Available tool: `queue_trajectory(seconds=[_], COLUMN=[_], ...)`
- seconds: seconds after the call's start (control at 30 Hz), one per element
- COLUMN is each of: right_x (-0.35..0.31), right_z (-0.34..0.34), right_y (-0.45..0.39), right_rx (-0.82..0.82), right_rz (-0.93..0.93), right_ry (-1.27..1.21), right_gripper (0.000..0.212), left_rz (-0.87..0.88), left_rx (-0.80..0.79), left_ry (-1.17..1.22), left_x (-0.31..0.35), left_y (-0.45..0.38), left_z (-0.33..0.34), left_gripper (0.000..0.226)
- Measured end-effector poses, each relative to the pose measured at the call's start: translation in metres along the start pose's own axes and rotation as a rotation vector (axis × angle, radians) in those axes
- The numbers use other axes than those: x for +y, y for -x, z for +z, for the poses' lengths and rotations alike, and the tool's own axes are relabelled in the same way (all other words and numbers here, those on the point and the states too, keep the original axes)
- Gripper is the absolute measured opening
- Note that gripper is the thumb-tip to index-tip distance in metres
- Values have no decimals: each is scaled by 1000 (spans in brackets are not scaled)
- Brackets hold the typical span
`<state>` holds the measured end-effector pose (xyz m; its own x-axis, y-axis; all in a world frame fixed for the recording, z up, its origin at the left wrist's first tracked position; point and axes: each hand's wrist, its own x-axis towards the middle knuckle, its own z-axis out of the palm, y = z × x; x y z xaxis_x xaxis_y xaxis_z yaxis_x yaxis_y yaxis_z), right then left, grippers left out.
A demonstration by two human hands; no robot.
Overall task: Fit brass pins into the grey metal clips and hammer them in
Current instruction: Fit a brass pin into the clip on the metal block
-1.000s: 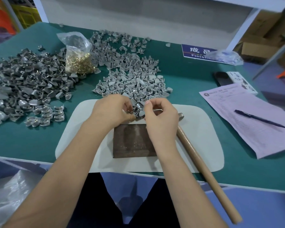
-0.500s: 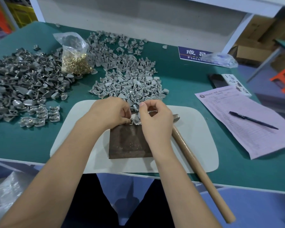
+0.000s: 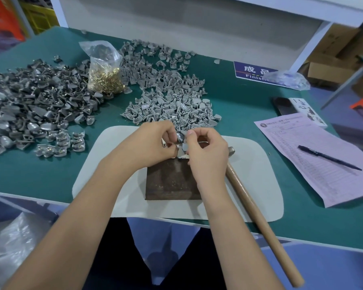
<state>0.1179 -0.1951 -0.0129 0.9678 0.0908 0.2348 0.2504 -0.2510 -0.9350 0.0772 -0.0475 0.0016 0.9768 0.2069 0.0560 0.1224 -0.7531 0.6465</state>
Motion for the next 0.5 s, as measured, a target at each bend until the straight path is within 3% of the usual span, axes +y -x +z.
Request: queue_trajectory(seconds=[0.17, 0.33, 0.5], right_x=[1, 3, -3], right_z=[0, 0, -10], right_y=[0, -1, 1], right_rx=[7, -2, -68], right_rz=[27, 25, -83], right_ry=[-13, -39, -42], right_gripper=[8, 8, 10], left_rz=[12, -24, 9], left_rx=[29, 179, 156], left_ry=[90, 450, 197], left_x=[0, 11, 9], left_y=[11, 35, 62], left_z=[-9, -20, -6], left_gripper=[21, 11, 12])
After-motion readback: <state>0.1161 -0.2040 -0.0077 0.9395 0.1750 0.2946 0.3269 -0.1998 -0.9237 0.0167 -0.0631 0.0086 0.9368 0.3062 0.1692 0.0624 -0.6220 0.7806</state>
